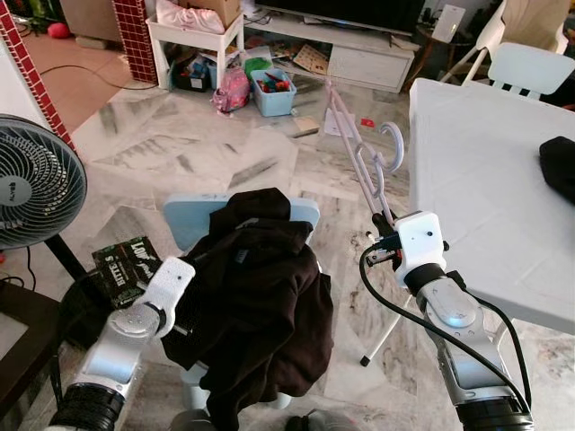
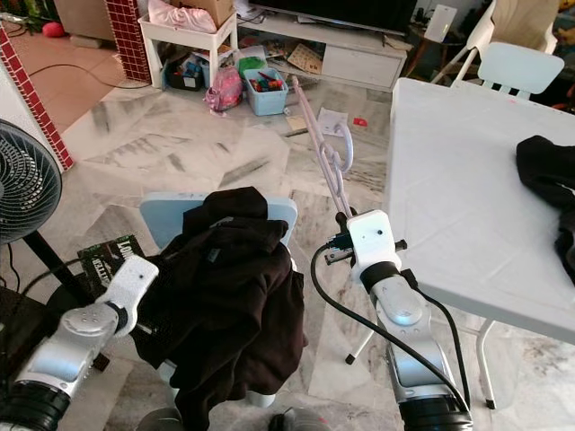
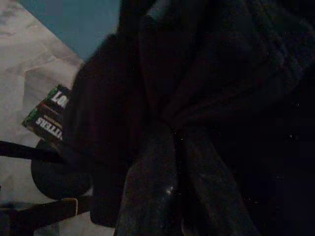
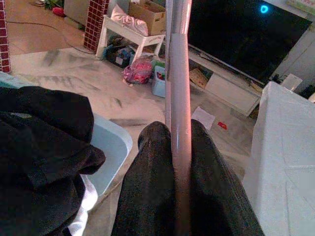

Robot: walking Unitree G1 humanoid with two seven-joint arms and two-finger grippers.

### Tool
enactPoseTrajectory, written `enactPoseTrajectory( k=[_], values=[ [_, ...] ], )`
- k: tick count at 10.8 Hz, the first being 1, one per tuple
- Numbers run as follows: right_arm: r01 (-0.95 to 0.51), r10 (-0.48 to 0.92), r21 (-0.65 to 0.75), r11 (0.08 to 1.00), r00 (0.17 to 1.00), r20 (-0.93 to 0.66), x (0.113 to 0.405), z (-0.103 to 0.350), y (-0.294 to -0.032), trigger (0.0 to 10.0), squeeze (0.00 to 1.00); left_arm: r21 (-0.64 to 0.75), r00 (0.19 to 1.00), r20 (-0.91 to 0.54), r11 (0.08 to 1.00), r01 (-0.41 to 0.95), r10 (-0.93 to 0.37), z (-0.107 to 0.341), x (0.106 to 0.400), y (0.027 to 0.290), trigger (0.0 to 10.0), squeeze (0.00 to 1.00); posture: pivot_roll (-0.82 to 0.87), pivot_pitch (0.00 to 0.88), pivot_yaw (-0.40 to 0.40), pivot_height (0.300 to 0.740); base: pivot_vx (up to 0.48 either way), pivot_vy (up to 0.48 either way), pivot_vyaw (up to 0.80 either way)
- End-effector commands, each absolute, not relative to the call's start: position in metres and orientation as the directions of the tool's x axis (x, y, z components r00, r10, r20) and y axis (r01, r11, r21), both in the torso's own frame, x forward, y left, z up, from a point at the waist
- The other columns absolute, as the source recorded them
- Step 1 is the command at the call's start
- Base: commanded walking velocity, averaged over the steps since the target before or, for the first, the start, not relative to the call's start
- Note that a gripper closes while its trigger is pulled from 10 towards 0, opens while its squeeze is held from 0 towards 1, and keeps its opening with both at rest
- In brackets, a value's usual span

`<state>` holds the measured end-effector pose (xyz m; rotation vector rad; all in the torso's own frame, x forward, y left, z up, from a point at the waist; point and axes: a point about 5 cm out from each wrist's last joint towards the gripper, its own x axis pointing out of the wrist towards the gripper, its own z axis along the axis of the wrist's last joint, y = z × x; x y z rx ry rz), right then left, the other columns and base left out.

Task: Hang hanger

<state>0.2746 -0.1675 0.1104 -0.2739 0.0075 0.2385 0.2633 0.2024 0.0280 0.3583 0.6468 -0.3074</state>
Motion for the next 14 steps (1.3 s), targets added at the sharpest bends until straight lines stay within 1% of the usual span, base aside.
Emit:
enactPoseTrajectory(
  k=[1,2,3,5,6,7,8,9,11,13,14],
  values=[
    [-0.237,0.239,-0.276,0.931,0.971,-0.027,0.276,0.114,-0.168,10.0,0.00,0.216,0.779,-0.600,0.901,0.377,-0.182,0.034,0.269,0.199,0.4,0.00,-0.05,0.000,-0.102,0.740,0.000,0.000,0.00],
    [-0.237,0.239,-0.276,0.931,0.971,-0.027,0.277,0.114,-0.168,10.0,0.00,0.198,0.785,-0.587,0.905,0.377,-0.198,0.037,0.270,0.195,0.0,0.00,-0.05,0.000,-0.102,0.740,0.000,0.000,0.00],
    [-0.234,0.236,-0.277,0.932,0.971,-0.026,0.277,0.114,-0.168,10.0,0.00,0.170,0.783,-0.578,0.905,0.390,-0.229,0.038,0.271,0.186,0.0,0.00,-0.05,0.000,-0.102,0.740,0.000,0.000,0.00],
    [-0.233,0.235,-0.278,0.932,0.972,-0.027,0.277,0.114,-0.168,10.0,0.00,0.171,0.768,-0.592,0.893,0.417,-0.245,0.035,0.269,0.182,0.0,0.00,-0.06,0.000,-0.099,0.740,0.000,0.000,0.00],
    [-0.232,0.234,-0.279,0.932,0.972,-0.027,0.276,0.114,-0.168,10.0,0.00,0.199,0.786,-0.582,0.901,0.386,-0.208,0.035,0.269,0.188,0.0,0.00,-0.06,0.000,-0.101,0.740,0.000,0.000,0.00],
    [-0.232,0.234,-0.279,0.932,0.972,-0.026,0.276,0.114,-0.168,10.0,0.00,0.234,0.822,-0.551,0.918,0.321,-0.146,0.038,0.273,0.197,0.0,0.00,-0.05,0.000,-0.103,0.740,0.000,0.000,0.00],
    [-0.235,0.237,-0.277,0.932,0.971,-0.026,0.277,0.114,-0.167,10.0,0.00,0.250,0.839,-0.534,0.928,0.276,-0.105,0.041,0.277,0.204,3.4,0.00,-0.05,0.000,-0.104,0.740,0.000,0.000,0.00],
    [-0.239,0.241,-0.276,0.931,0.970,-0.026,0.277,0.114,-0.166,10.0,0.00,0.239,0.816,-0.564,0.921,0.306,-0.125,0.037,0.275,0.202,10.0,0.00,-0.05,0.000,-0.107,0.740,0.000,0.000,0.00],
    [-0.241,0.244,-0.276,0.930,0.969,-0.025,0.277,0.115,-0.166,10.0,0.00,0.241,0.800,-0.575,0.899,0.365,-0.170,0.035,0.272,0.193,10.0,0.00,-0.05,0.000,-0.108,0.740,0.000,0.000,0.00],
    [-0.245,0.247,-0.277,0.929,0.969,-0.028,0.276,0.114,-0.165,10.0,0.00,0.313,0.821,-0.541,0.862,0.398,-0.183,0.036,0.271,0.186,10.0,0.00,-0.05,0.000,-0.111,0.740,0.000,0.000,0.00],
    [-0.247,0.250,-0.276,0.929,0.968,-0.028,0.277,0.114,-0.164,10.0,0.00,0.316,0.840,-0.508,0.866,0.388,-0.191,0.039,0.273,0.182,10.0,0.00,-0.05,0.000,-0.111,0.740,0.000,0.000,0.00]
  ],
)
